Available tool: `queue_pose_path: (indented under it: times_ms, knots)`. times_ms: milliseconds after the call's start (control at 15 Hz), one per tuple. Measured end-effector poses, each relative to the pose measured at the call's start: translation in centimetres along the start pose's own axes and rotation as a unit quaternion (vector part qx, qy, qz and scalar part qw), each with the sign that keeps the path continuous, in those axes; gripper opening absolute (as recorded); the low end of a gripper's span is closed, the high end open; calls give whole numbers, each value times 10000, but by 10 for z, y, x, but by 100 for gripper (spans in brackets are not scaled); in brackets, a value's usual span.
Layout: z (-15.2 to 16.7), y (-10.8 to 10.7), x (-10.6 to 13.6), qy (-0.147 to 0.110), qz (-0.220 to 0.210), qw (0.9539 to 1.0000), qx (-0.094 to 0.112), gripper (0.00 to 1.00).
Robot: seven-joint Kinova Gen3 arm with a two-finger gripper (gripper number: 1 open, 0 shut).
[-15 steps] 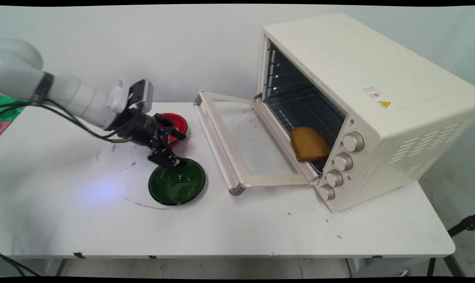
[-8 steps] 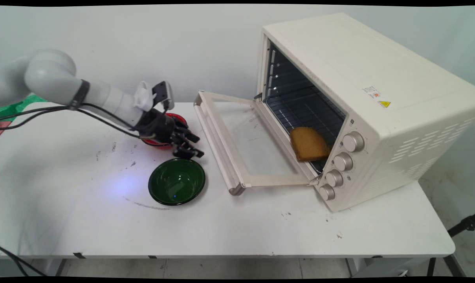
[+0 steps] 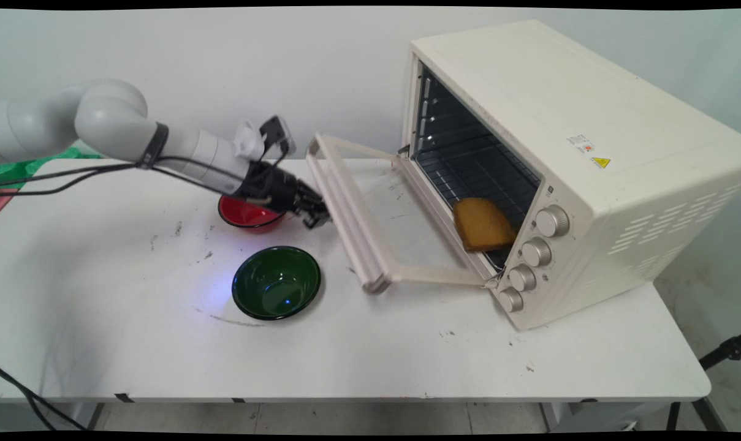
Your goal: Close the oven
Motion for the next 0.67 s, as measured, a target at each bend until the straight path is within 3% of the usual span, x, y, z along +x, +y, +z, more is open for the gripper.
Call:
queue_pose_path:
  times_ms: [333,467,600,667]
  knots:
    - [-30,-8,55,946,-287,9951,-76,0]
    - [-44,-11,71,1130,-283,9931,-100,0]
    - [-59,-13,80,1127,-193,9933,-169,0]
    - [-67,-14,80,1073,-147,9939,-204,100]
